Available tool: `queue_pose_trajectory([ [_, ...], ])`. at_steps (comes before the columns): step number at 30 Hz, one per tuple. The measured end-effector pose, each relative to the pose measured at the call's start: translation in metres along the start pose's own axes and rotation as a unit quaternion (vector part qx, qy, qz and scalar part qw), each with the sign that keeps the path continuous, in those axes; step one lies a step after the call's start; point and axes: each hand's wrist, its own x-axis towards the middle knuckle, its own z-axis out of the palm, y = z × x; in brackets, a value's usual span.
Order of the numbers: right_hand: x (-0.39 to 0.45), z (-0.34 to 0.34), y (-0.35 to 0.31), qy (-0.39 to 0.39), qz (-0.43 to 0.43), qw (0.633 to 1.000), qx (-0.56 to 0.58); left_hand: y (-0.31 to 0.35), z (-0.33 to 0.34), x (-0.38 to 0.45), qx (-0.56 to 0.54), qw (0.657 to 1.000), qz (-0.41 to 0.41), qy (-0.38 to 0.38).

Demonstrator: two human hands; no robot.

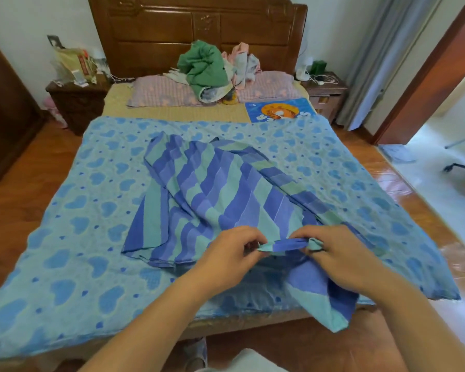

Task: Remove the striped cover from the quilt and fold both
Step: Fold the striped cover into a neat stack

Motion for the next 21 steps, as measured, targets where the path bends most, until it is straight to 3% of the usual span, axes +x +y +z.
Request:
queue_pose_trajectory([
  [4,0.013,-0.044,-0.031,0.08,-0.012,0.997,0.02,-0.079,0.001,0.001,0.022,0.995,-0.088,0.031],
  [6,0.022,-0.058,-0.04,0.131,0.016,0.991,0.016,-0.115,0.006,0.001,0.01,0.987,-0.159,0.02],
  [8,0.03,-0.066,-0.044,0.185,0.045,0.982,-0.005,-0.141,0.011,0.002,-0.006,0.985,-0.171,0.003],
  [15,0.059,-0.074,-0.077,0.258,0.085,0.962,-0.002,-0.155,-0.016,0.04,-0.061,0.99,-0.077,0.097],
  [21,0.081,-0.072,-0.089,0.268,0.083,0.96,0.018,-0.126,-0.047,0.068,-0.066,0.993,0.085,0.058],
])
